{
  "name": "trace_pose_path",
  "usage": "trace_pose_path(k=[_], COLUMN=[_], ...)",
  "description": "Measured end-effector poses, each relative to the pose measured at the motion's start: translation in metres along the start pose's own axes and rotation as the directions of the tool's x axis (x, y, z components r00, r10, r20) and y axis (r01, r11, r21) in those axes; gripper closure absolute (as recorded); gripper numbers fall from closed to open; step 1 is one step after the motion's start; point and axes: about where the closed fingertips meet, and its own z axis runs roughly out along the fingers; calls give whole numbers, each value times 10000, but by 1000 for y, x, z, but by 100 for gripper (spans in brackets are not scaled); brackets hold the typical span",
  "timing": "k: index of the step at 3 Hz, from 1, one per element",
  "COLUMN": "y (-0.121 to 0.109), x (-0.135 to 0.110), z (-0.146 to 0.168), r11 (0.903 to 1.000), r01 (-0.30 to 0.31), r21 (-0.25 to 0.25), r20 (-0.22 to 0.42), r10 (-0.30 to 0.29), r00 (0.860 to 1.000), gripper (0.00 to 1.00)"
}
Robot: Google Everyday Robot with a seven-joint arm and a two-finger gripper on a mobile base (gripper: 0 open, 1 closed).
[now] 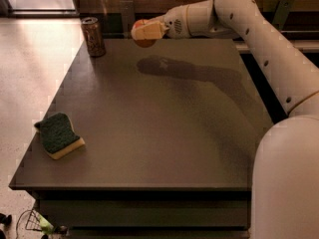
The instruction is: Move apple near sponge
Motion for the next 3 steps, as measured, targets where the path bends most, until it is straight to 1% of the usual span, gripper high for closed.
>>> trace_pose_path(k=[1, 2, 3], y=[22, 84, 126], x=[-16, -4, 19], z=[-37, -50, -43], r11=[9994, 9977, 9962], r01=[347, 564, 442], r21=[-74, -384, -746], r20=[439, 963, 964], r10=[-343, -525, -369], r00=[9984, 9940, 9947], gripper=[100, 100, 100])
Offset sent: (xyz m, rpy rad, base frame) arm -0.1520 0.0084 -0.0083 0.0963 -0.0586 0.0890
